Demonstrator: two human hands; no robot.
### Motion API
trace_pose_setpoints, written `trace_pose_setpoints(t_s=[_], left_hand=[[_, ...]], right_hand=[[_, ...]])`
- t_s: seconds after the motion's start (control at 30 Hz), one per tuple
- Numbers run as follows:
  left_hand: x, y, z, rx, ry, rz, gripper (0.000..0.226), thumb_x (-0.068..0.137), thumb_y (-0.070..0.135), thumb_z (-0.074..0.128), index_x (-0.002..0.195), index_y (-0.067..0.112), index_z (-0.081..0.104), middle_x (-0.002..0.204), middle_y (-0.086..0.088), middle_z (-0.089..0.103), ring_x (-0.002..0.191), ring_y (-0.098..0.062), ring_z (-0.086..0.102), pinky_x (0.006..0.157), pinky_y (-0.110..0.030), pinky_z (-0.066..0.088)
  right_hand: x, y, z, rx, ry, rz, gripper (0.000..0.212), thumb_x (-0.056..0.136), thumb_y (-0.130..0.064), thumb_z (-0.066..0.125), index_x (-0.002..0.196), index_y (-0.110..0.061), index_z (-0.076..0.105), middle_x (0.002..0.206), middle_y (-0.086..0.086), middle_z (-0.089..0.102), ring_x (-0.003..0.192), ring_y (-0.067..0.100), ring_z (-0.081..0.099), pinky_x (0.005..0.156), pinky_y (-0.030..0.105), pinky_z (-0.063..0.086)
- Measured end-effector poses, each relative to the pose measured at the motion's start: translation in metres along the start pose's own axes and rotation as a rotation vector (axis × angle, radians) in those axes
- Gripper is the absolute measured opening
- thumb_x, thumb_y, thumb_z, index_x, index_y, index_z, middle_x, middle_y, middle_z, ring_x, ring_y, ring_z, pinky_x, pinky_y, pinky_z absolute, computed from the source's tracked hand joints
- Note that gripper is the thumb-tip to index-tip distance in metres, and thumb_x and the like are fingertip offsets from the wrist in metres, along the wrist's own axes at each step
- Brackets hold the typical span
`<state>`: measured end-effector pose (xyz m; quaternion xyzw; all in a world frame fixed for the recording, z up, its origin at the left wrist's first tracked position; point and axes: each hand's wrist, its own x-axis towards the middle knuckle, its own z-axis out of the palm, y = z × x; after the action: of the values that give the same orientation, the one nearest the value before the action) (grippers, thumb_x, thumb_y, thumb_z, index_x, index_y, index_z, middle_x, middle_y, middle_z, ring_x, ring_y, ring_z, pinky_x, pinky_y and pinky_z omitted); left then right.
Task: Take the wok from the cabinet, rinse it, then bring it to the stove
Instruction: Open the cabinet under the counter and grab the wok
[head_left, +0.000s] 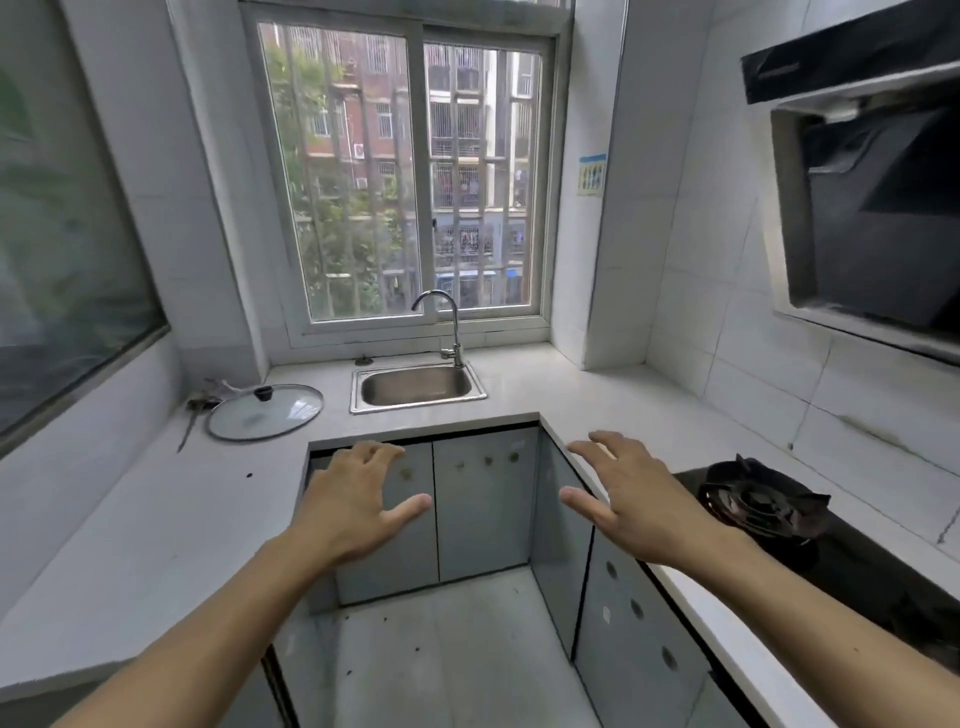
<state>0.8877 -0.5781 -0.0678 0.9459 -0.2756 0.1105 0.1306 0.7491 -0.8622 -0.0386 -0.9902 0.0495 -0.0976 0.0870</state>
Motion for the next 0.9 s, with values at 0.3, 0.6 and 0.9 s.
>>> trace_pose_setpoints(t_s=[0.3,0.6,0.9], left_hand=[[0.142,-0.046,0.072,-0.014,-0.02,-0.05,0.084,0.074,0.081,0.037,0.14,0.029,0.037,0.143,0.005,0.041,0.128,-0.019,0.04,0.101,-0.041,0.04],[0.293,-0.092,0.127,-0.034,-0.032,-0.054,0.085,0.071,0.083,0.03,0.138,0.031,0.037,0.142,0.005,0.039,0.129,-0.02,0.037,0.102,-0.042,0.036],[0.399,-0.131,0.17,-0.049,0.006,-0.174,0.076,0.075,0.077,0.043,0.133,0.028,0.045,0.138,0.004,0.046,0.124,-0.019,0.043,0.1,-0.044,0.04]], right_hand=[[0.158,0.038,0.049,-0.007,-0.036,-0.01,0.091,0.07,-0.079,0.011,0.147,-0.033,0.029,0.155,0.001,0.027,0.142,0.02,0.024,0.111,0.04,0.029],[0.317,0.06,0.079,-0.065,-0.114,-0.016,0.059,0.095,-0.059,0.04,0.146,-0.031,0.031,0.157,0.003,0.025,0.143,0.022,0.022,0.113,0.039,0.027],[0.433,0.121,0.124,-0.007,-0.161,-0.067,0.068,0.091,-0.066,0.036,0.148,-0.031,0.028,0.157,0.004,0.023,0.144,0.021,0.019,0.114,0.038,0.025]])
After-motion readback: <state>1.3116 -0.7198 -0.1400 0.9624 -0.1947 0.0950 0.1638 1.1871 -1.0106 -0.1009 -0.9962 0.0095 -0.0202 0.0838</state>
